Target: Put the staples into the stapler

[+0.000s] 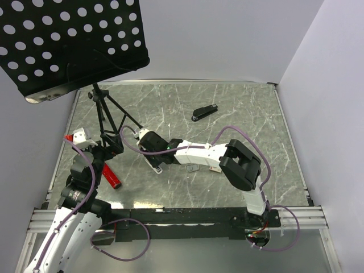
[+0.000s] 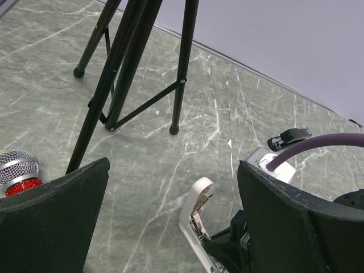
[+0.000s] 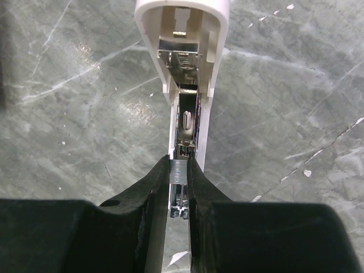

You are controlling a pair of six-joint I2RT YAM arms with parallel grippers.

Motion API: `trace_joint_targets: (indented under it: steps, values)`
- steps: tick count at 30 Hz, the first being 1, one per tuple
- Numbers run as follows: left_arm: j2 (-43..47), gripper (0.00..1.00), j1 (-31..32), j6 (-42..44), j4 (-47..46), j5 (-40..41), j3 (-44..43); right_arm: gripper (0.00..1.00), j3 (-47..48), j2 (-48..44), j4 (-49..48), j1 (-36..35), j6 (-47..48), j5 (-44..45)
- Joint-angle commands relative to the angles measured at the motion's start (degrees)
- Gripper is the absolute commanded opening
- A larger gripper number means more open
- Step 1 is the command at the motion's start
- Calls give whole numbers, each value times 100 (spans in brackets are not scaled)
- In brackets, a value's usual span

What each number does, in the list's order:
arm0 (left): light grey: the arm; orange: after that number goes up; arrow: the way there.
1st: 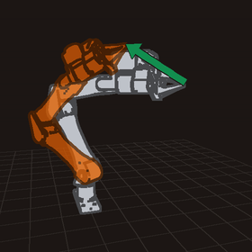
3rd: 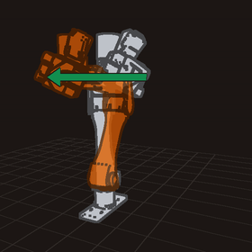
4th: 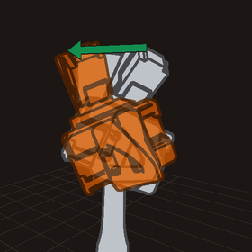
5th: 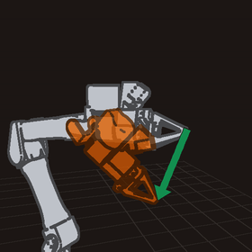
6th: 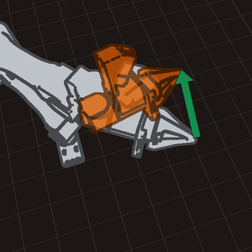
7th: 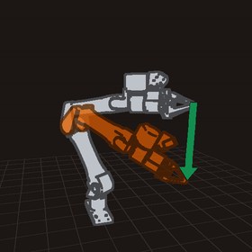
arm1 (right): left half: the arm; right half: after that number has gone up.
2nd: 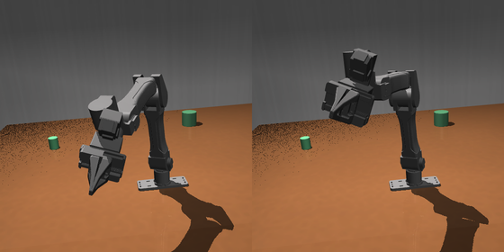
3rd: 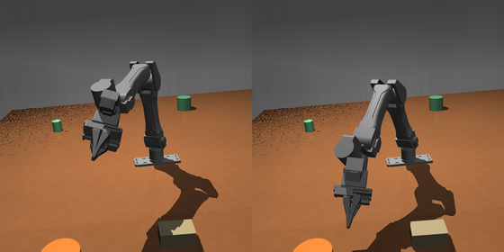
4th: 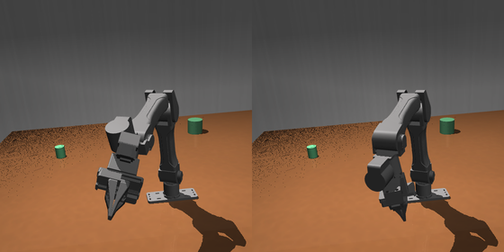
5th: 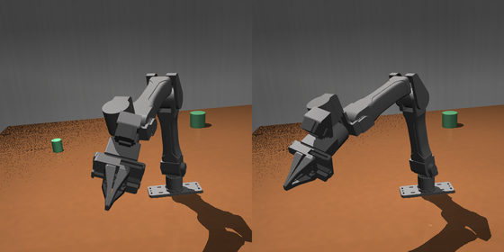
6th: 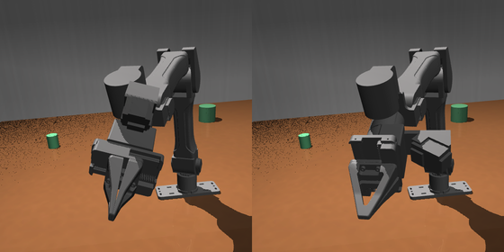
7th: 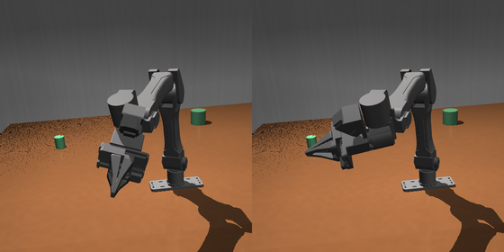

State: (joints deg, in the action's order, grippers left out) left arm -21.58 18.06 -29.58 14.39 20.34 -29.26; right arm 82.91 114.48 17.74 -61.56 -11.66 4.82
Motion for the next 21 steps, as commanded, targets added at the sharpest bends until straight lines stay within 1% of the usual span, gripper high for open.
trace_joint_targets:
  steps: [1,5,21]
  values:
    - [-21,99,-31,67,-226,-100,-1,15,14,-303,-183,-49,173,19]
    - [-13,99,-31,76,-218,-118,-1,15,5,-268,-165,-49,243,115]
    - [-12,99,-31,93,-235,-135,-1,15,-38,-207,-157,-40,358,45]
